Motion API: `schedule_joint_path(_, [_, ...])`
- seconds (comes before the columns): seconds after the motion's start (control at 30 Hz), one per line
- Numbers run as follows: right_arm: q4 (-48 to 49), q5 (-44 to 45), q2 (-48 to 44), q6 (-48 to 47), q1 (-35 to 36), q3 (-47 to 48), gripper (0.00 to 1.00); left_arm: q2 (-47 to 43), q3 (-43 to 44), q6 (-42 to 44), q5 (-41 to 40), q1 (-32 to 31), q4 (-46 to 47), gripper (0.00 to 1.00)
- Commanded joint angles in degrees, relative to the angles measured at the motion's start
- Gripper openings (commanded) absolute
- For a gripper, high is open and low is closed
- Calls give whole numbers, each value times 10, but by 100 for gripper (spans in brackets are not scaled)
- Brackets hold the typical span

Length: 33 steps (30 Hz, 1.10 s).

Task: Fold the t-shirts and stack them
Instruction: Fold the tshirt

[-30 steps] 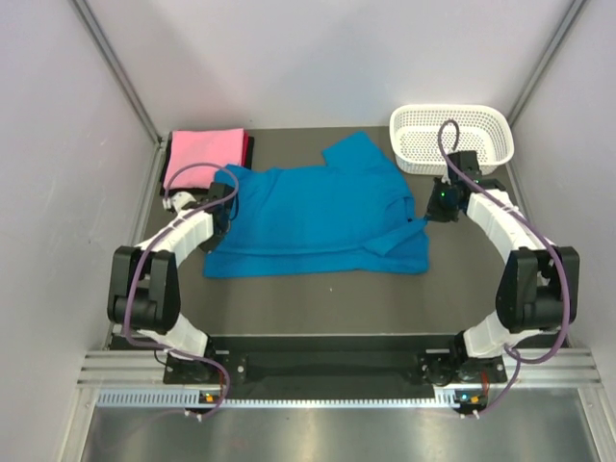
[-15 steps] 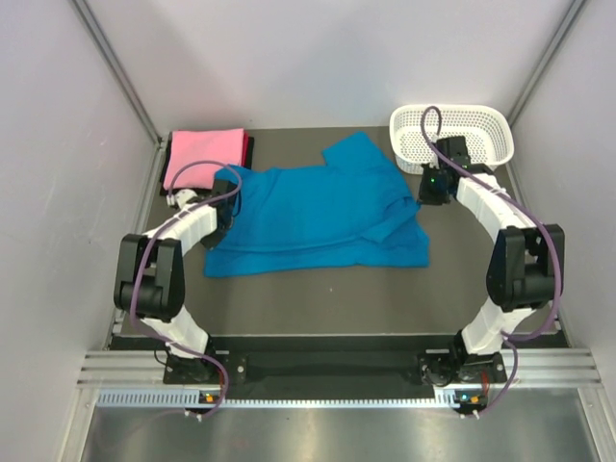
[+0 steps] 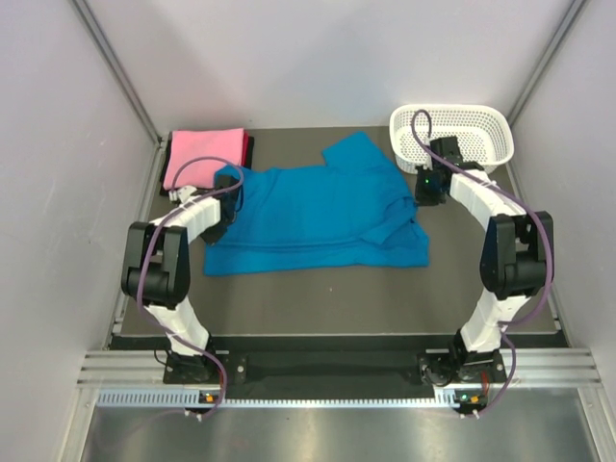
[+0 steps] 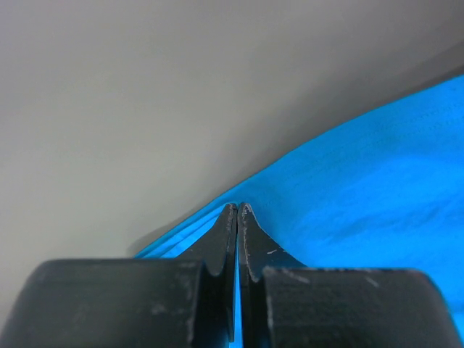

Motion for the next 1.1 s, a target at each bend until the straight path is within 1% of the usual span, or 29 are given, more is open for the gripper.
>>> schedule_joint_path(0.0, [23, 5, 12, -11, 7, 49, 0, 10, 22, -18, -26, 5, -19, 0])
schedule_joint_path(0.17, [10, 17, 29, -9, 6, 74, 0, 21, 27, -20, -31, 6, -17, 0])
schedule_joint_path(0.3, [6, 26, 39, -3, 7, 85, 0, 30, 45, -17, -15, 7, -23, 0])
schedule_joint_path(0.33, [3, 25, 41, 0, 6, 92, 3, 31, 50, -17, -9, 7, -31, 1])
schedule_joint_path(0.37, [-3, 26, 42, 4, 7, 97, 5, 30, 56, -16, -6, 7, -36, 7])
schedule_joint_path(0.4, [-8, 25, 42, 8, 8, 109, 8, 28, 65, -11, -4, 7, -37, 17])
schedule_joint_path(0.43, [-16, 26, 43, 13, 9, 115, 14, 23, 69, -7, -9, 7, -40, 38])
schedule_joint_path(0.5, [-47, 57, 32, 38, 13, 127, 20, 13, 83, -8, -27, 7, -61, 50])
schedule_joint_path(0.53, [-57, 64, 28, 49, 16, 126, 25, -1, 86, -7, -37, 7, -67, 57])
schedule_joint_path(0.57, [-70, 72, 20, 78, 18, 123, 26, -11, 86, -4, -49, 7, -72, 60])
schedule_joint_path(0.63, [-76, 67, -6, 108, 25, 100, 29, -42, 84, 13, -43, 6, -68, 61])
schedule_joint_path(0.7, [-65, 50, -33, 150, 47, 67, 30, -72, 59, 76, 21, -1, -10, 58])
schedule_joint_path(0.73, [-62, 46, -40, 178, 56, 55, 31, -107, 45, 111, 63, -4, 20, 57])
schedule_joint_path(0.77, [-55, 43, -47, 195, 77, 44, 31, -124, 25, 174, 118, -7, 61, 53])
schedule_joint_path(0.8, [-41, 42, -60, 215, 87, 19, 33, -139, -11, 188, 201, -12, 105, 54])
schedule_joint_path(0.83, [-29, 40, -65, 254, 96, 6, 34, -164, -28, 196, 246, -13, 125, 54])
schedule_joint_path(0.87, [-15, 32, -70, 273, 111, -10, 36, -175, -44, 204, 283, -13, 141, 54])
schedule_joint_path(0.9, [2, 30, -80, 294, 116, -43, 38, -183, -73, 208, 353, -13, 154, 55])
schedule_joint_path(0.93, [39, 31, -84, 310, 121, -59, 40, -196, -86, 212, 381, -13, 178, 55])
schedule_joint_path(0.97, [53, 30, -85, 338, 129, -72, 40, -199, -95, 220, 396, -13, 186, 55])
schedule_joint_path(1.0, [67, 30, -85, 348, 131, -94, 41, -201, -115, 225, 451, -13, 197, 55])
schedule_joint_path(1.07, [104, 32, -85, 374, 136, -117, 41, -197, -131, 219, 460, -11, 204, 56])
